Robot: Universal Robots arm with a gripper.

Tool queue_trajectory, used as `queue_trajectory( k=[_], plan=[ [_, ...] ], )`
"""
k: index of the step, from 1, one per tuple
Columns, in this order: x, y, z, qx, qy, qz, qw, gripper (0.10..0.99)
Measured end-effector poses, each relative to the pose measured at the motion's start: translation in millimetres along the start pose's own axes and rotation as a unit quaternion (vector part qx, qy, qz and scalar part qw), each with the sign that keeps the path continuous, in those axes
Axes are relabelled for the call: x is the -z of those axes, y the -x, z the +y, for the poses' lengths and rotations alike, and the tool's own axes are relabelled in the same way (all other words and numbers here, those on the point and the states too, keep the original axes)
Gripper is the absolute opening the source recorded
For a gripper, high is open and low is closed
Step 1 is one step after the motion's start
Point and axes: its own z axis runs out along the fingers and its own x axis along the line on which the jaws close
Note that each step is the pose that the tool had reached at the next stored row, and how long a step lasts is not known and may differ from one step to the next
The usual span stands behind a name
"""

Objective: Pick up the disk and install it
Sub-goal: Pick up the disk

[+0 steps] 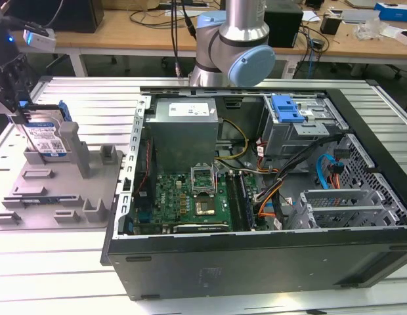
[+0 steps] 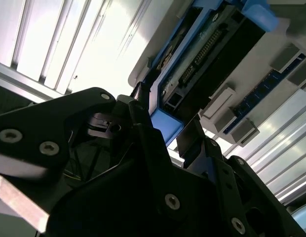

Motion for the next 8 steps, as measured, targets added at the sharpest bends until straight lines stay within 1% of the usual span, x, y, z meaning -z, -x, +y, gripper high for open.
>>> queue_trajectory(
  k=[4, 5, 8],
  plan=[
    [-0.9, 0.0, 0.0, 0.0, 0.0, 0.0, 1.0, 0.467],
    [-1.1, 0.0, 0.0, 0.0, 0.0, 0.0, 1.0, 0.396],
    [-2.0, 0.0, 0.0, 0.0, 0.0, 0.0, 1.0, 0.396]
  ],
)
